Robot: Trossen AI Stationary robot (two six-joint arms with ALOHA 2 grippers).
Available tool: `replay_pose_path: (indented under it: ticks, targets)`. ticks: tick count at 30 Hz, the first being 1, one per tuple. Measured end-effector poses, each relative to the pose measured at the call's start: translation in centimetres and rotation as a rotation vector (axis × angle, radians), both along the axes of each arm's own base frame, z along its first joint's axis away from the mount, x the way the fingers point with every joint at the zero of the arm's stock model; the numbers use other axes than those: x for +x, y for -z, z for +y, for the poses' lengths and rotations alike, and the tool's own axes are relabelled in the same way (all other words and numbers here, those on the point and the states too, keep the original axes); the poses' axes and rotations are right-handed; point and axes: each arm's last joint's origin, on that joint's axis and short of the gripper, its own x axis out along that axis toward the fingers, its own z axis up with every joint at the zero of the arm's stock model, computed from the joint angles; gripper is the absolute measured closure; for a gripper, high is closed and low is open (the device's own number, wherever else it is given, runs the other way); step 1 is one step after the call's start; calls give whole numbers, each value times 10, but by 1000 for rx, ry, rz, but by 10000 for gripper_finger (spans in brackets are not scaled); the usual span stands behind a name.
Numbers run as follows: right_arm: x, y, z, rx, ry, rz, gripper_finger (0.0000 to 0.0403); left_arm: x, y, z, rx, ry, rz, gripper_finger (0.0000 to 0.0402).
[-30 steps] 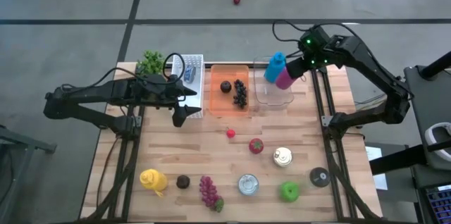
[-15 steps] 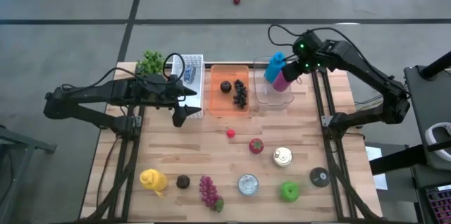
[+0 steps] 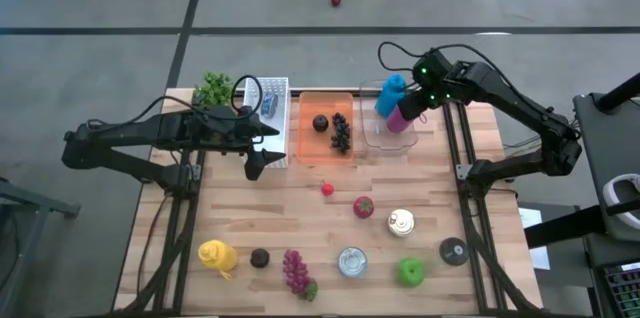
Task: Pick & Place Food Item
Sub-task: Put the purple tumbler into the transparent bin
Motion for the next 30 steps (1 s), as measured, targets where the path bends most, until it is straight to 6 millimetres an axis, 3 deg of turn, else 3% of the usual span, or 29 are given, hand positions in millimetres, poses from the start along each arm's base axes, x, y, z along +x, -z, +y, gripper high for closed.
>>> replay_pose_path:
  ticks: [30]
  targets:
    - [1, -1, -1, -33, -90, 28, 337, 0, 0, 0, 17, 9, 3, 50]
